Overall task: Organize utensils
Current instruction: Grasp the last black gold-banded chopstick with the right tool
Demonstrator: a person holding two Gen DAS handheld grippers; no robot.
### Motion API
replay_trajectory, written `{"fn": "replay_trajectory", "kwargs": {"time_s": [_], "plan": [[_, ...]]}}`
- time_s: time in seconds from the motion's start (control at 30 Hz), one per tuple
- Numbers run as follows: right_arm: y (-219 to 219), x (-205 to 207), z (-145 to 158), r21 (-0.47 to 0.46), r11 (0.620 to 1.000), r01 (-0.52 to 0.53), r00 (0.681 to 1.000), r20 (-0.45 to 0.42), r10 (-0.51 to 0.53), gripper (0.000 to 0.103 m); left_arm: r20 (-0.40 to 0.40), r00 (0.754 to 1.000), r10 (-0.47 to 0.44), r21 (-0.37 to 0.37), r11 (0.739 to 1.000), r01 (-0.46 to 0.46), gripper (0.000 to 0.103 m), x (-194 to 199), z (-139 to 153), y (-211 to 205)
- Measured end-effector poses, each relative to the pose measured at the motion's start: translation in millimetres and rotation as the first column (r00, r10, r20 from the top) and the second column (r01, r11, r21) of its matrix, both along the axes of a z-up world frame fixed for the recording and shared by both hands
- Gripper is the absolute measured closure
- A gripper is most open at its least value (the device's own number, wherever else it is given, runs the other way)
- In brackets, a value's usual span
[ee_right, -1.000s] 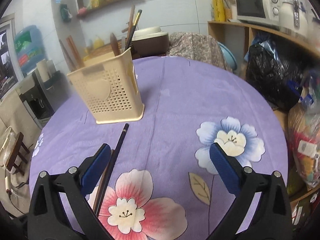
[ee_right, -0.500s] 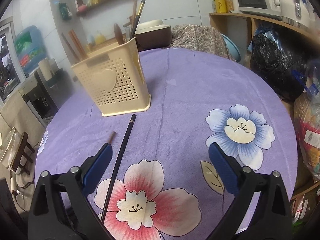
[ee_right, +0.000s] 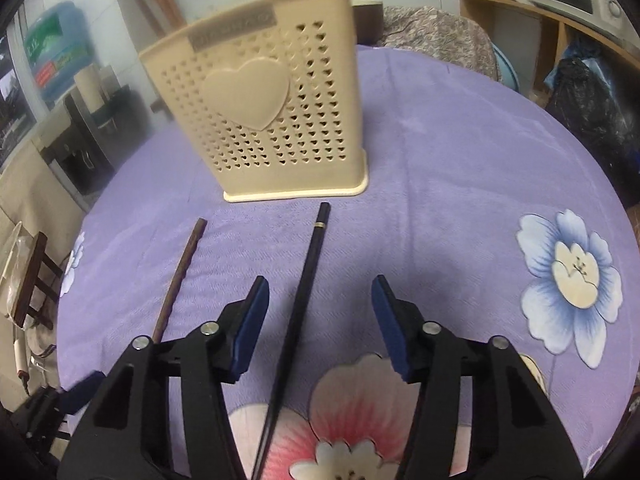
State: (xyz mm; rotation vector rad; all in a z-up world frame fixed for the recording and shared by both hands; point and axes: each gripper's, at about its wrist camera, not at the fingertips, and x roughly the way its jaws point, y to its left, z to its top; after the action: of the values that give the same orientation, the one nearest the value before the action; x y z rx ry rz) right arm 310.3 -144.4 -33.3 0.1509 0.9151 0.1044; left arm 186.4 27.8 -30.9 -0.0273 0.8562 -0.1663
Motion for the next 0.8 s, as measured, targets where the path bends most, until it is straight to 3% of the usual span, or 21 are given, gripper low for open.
{"fn": "replay_trajectory", "kwargs": {"time_s": [0.2, 0.3, 0.47, 0.73, 0.8], "plan": [[12, 28, -16, -0.057, 0.998, 0.020, 0.998, -0.052, -0.023, 0.062, 0.001, 1.000, -0.008, 0.006, 1.000, 0.008, 0.049, 47, 1, 3], [12, 35, -15, -0.092, 0.995, 0.037, 0.998, -0.037, -0.040, 0.066, -0.013, 1.000, -0.019, 0.012, 1.000, 0.019, 0.049, 65, 0, -1], [3, 44, -13, -0.092, 0.994, 0.054, 0.998, -0.037, -0.058, 0.084, -0.056, 0.998, -0.037, 0.040, 0.998, 0.039, 0.052, 91, -8, -16], [-5, 51, -10, -0.070, 0.996, 0.052, 0.997, -0.048, -0.055, 0.086, -0.095, 0.995, -0.031, 0.096, 0.995, 0.040, 0.060, 121, -18, -32], [-5, 52, -10, -0.071, 0.996, 0.054, 0.997, -0.048, -0.057, 0.086, -0.098, 0.995, -0.032, 0.112, 0.993, 0.043, 0.069, 125, -18, -35]]}}
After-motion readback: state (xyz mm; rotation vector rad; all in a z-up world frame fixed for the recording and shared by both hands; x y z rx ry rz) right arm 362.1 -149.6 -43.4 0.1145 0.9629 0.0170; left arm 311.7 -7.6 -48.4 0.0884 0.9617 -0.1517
